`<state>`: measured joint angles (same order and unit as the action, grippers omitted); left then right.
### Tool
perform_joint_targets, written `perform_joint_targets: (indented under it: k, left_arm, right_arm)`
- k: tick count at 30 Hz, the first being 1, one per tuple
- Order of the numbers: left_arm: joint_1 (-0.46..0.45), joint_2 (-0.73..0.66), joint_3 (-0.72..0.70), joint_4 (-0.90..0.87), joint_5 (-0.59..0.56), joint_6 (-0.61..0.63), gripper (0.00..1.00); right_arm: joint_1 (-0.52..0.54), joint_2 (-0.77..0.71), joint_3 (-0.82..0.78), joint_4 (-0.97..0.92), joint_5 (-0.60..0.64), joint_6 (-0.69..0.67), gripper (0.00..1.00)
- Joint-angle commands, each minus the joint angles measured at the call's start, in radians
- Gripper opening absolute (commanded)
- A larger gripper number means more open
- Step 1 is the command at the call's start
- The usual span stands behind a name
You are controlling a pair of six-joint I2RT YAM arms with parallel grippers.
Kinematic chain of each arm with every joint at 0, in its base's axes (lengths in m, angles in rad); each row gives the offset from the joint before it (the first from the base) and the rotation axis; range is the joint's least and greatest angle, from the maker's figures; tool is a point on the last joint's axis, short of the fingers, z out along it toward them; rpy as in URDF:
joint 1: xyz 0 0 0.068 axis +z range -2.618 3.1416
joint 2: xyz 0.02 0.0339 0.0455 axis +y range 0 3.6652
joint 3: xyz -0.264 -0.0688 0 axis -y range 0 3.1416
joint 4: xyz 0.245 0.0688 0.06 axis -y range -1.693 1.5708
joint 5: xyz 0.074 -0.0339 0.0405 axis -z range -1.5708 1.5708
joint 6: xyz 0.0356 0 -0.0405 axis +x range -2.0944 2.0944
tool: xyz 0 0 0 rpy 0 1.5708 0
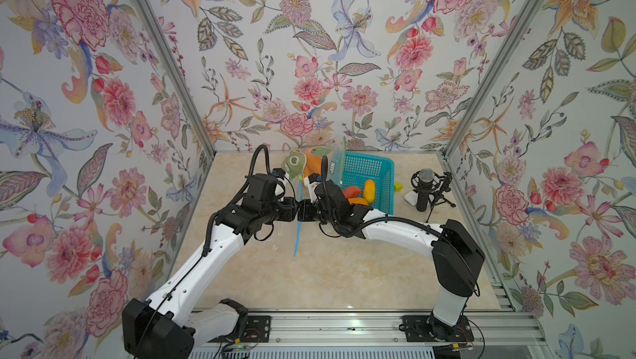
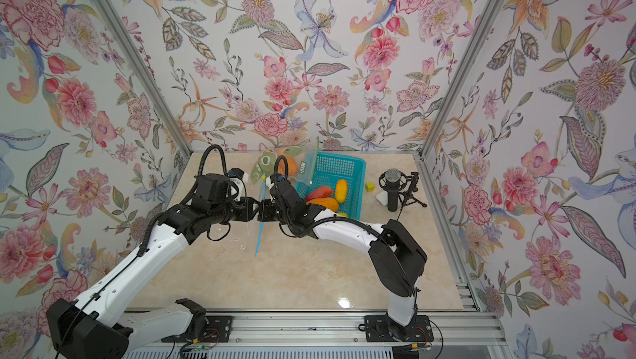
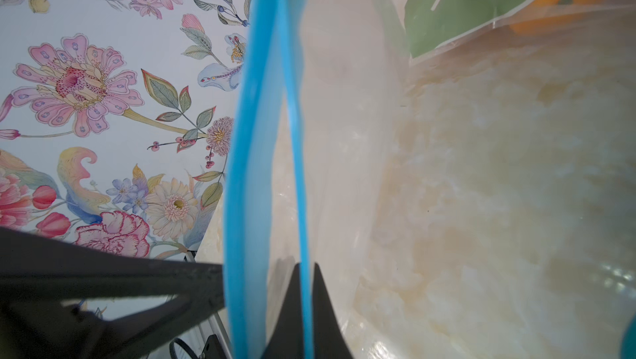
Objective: Place the mango in a zip-top bag and seal the zipper
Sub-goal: Open the zipper of the food storage bag.
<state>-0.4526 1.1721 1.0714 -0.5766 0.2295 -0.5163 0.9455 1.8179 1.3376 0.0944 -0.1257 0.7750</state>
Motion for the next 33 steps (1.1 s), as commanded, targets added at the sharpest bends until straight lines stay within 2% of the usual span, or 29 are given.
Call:
perform_joint_targets:
  k: [1, 6, 10, 16, 26, 30, 33]
  left_arm:
    - [-0.011, -0.06, -0.04, -0.059, -0.08, -0.026, 0.42]
    - [-0.009, -0.146, -0.069, 0.002, -0.135, -0.075, 0.51]
    - [-0.009, -0.123, -0.058, 0.011, -0.078, -0.072, 0.54]
    - [-0.008, -0.118, -0.022, 0.054, -0.137, -0.08, 0.59]
    - [-0.008, -0.047, 0.025, 0.039, -0.242, -0.07, 0.58]
    - [-0.009, -0.045, 0.009, 0.002, -0.285, -0.068, 0.56]
    - [-0.01, -0.038, -0.008, -0.024, -0.293, -0.067, 0.5]
  right_arm:
    - [-0.006, -0.036, -0.008, 0.084, -0.024, 0.05, 0.0]
    - [0.01, -0.031, 0.0, 0.075, -0.028, 0.012, 0.0]
    - [0.012, -0.037, -0.022, 0.099, -0.035, 0.027, 0.0]
    - [0.026, -0.04, -0.022, 0.09, -0.04, -0.003, 0.0]
    - [0.067, -0.051, 0.001, 0.051, 0.028, -0.062, 0.0]
    - [0.067, -0.057, -0.003, 0.058, 0.044, -0.056, 0.0]
    - [0.068, -0.063, -0.003, 0.055, 0.075, -0.057, 0.0]
